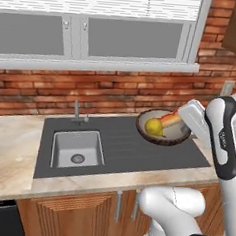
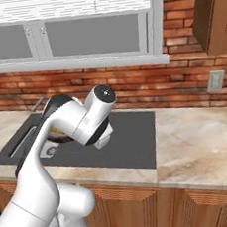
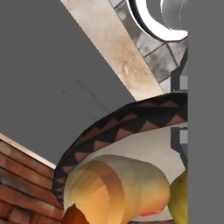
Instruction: Dump the hot dog and pear from the bowl so the bowl can be washed. Place the bowl in the sink after clearing the leftovers.
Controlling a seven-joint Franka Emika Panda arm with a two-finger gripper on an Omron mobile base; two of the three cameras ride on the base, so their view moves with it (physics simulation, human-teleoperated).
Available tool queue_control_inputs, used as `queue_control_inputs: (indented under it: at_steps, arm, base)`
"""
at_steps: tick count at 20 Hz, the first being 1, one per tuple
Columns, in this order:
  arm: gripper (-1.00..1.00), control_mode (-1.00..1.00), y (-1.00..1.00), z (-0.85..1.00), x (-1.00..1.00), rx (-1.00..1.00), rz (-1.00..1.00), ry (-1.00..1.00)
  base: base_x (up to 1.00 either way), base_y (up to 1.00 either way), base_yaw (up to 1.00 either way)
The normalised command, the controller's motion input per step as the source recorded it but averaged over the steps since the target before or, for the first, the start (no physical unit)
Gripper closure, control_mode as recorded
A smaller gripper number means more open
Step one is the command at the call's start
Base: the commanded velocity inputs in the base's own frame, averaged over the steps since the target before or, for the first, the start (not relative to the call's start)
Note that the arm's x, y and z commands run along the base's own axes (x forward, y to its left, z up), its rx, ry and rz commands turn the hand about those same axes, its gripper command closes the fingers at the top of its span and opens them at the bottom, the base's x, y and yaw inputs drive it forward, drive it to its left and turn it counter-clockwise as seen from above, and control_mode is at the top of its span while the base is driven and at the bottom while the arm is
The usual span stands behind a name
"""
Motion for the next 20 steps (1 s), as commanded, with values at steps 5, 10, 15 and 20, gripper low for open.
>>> queue_control_inputs:
  at_steps: [5,10,15,20]
  arm:
    - [1.00,1.00,0.00,0.00,0.00,0.00,0.00,0.00]
    - [1.00,1.00,0.00,0.00,0.00,0.00,0.00,0.00]
    - [1.00,1.00,0.00,0.00,0.00,0.00,0.00,0.00]
    - [1.00,1.00,0.00,0.00,0.00,0.00,0.00,0.00]
  base:
    - [0.01,0.63,0.00]
    - [0.15,0.30,0.00]
    - [0.35,0.37,0.00]
    - [0.52,0.22,0.00]
